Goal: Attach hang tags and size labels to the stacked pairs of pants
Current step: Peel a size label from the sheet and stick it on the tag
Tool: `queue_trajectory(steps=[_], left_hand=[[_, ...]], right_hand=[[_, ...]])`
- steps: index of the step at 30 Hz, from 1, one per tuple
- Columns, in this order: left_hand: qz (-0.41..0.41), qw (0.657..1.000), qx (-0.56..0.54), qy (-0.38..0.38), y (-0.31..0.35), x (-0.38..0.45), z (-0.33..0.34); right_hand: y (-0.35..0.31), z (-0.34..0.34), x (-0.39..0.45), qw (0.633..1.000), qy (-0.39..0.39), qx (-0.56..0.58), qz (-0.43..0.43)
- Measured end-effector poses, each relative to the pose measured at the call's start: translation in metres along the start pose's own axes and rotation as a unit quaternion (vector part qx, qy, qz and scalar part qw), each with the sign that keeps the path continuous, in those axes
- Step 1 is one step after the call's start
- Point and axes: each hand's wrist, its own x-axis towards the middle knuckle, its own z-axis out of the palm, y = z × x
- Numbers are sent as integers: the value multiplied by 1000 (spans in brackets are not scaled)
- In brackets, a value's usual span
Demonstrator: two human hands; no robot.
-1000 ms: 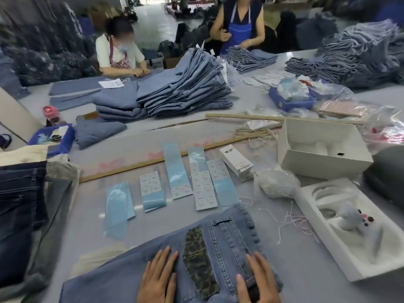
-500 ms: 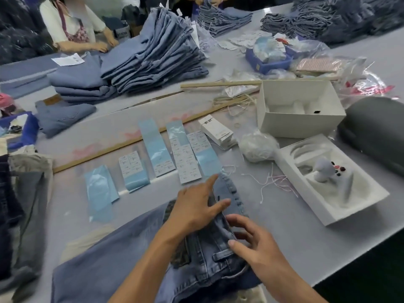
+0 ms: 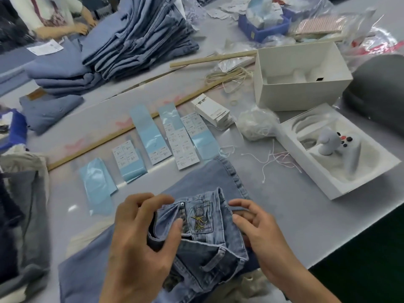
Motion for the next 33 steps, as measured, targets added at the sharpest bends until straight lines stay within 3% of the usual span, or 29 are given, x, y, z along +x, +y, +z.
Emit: queue_trajectory(steps=[2, 4, 5, 11, 14, 16, 17, 19, 20, 22, 25, 29, 33], left_hand=[[22, 982, 156, -106, 2, 4, -16], [-16, 924, 287, -253, 10, 11, -24], [-25, 905, 310, -288, 14, 14, -25], [-10, 883, 271, -383, 20, 44, 18], [-17, 904, 231, -359, 4, 44, 35], [-70, 932, 175, -309, -7, 38, 42], [-101, 944, 139, -283, -12, 36, 45], [-157, 957, 62, -236, -22, 35, 49], [-182, 959, 23, -214, -27, 37, 50], [-234, 955, -58, -174, -38, 41, 49], [-300, 924, -181, -152, -49, 39, 47], [-385, 859, -299, -155, -58, 26, 43], [-381, 826, -376, -177, -57, 18, 30]], right_hand=[[2, 7, 0, 999, 28, 28, -8], [1, 16, 2, 996, 52, 70, 11], [1, 20, 3, 994, 53, 88, 22], [-18, 30, 16, 990, 70, 122, 2], [-24, 29, 18, 995, 72, 54, -45], [-25, 23, 8, 973, 75, -112, -186], [-28, 18, 1, 921, 84, -234, -300], [-26, 8, -11, 774, 22, -417, -476], [-21, 6, -18, 726, -37, -467, -503], [-8, 5, -30, 677, -114, -527, -501], [4, 2, -42, 686, -104, -540, -477], [4, 4, -46, 689, -87, -532, -484], [1, 10, -48, 682, -104, -538, -484]])
